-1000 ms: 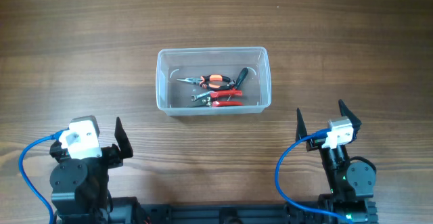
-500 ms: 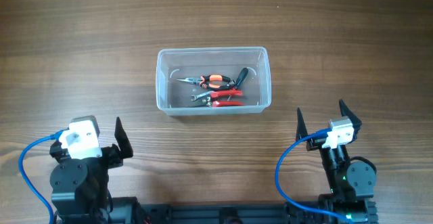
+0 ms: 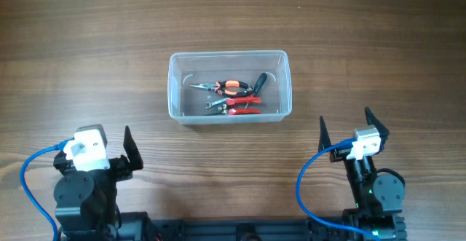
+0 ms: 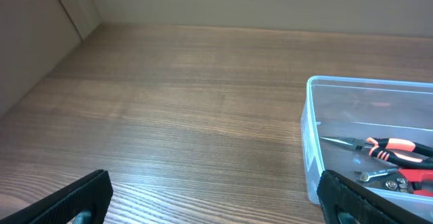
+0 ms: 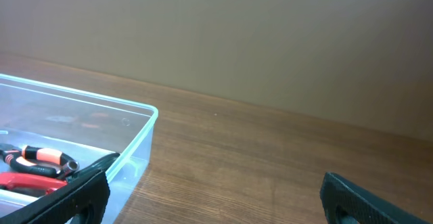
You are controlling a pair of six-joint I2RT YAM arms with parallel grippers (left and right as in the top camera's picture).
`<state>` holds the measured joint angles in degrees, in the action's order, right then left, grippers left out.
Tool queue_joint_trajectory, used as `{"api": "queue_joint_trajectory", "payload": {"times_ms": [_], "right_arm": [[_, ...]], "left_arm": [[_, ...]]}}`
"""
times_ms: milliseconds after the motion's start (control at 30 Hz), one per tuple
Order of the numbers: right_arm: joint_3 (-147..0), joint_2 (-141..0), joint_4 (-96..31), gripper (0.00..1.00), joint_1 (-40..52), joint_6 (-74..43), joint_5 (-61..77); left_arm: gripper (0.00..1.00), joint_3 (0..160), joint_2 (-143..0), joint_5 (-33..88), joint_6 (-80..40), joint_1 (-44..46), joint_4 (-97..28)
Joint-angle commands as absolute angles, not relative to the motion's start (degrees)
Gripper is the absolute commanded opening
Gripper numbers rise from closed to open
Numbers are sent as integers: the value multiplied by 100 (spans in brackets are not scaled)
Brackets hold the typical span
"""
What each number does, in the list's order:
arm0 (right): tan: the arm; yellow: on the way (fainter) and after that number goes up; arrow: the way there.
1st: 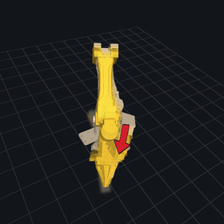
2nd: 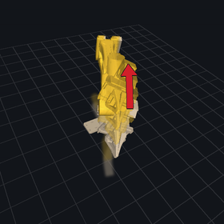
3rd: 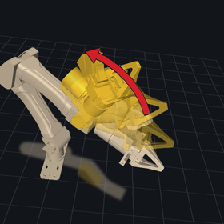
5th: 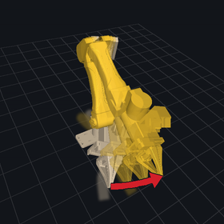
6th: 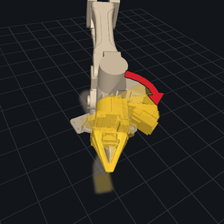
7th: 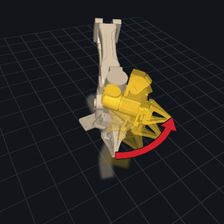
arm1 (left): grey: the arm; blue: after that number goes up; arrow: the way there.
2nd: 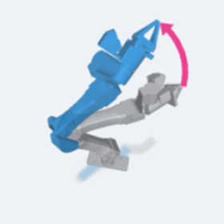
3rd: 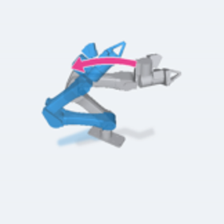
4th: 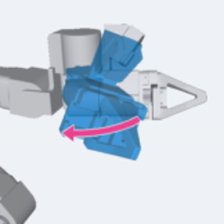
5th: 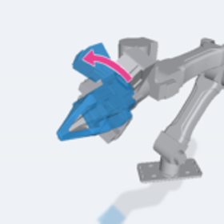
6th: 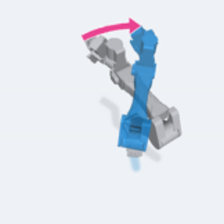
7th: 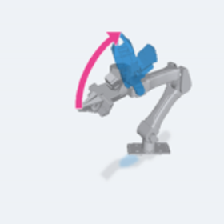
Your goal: Pack container
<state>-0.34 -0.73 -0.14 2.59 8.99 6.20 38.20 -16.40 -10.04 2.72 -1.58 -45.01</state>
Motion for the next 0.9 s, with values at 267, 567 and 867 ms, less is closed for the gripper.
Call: {"api": "queue_joint_trajectory", "payload": {"times_ms": [267,567,867], "right_arm": [[-32,-14,32,100,305,819,576],[-32,-14,32,100,305,819,576],[-32,-14,30,100,305,816,576]], "left_arm": [[100,3798,-1448,-172,252,-58,-4615],[100,1841,-176,1103,255,49,-2383],[100,34,-126,639,250,49,-292]]}}
